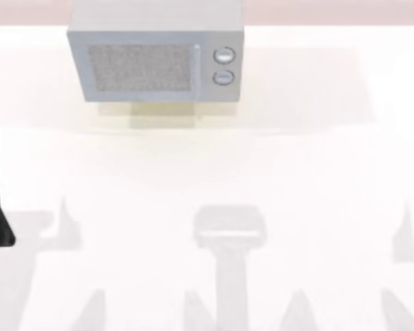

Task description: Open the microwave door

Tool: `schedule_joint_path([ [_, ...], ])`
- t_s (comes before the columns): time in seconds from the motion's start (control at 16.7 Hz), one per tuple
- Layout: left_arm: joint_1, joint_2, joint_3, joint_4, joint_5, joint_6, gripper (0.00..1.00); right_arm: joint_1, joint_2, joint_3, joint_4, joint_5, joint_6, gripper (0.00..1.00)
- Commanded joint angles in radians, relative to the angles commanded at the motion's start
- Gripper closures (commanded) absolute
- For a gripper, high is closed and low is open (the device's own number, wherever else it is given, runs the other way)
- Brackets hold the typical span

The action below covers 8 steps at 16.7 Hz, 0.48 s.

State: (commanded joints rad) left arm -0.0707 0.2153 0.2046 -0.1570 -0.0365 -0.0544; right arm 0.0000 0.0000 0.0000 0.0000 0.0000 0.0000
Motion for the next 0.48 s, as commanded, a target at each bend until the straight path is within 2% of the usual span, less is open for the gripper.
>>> schedule_joint_path([
  [0.24, -0.095, 0.338, 0.334, -0.197, -0.049, -0.085, 0.00, 0.000, 0.000, 0.000, 0.000, 0.000, 0.000, 0.00],
  [0.48, -0.208, 0.749, 0.782, -0.408, -0.103, -0.193, 0.00, 0.000, 0.000, 0.000, 0.000, 0.000, 0.000, 0.00],
])
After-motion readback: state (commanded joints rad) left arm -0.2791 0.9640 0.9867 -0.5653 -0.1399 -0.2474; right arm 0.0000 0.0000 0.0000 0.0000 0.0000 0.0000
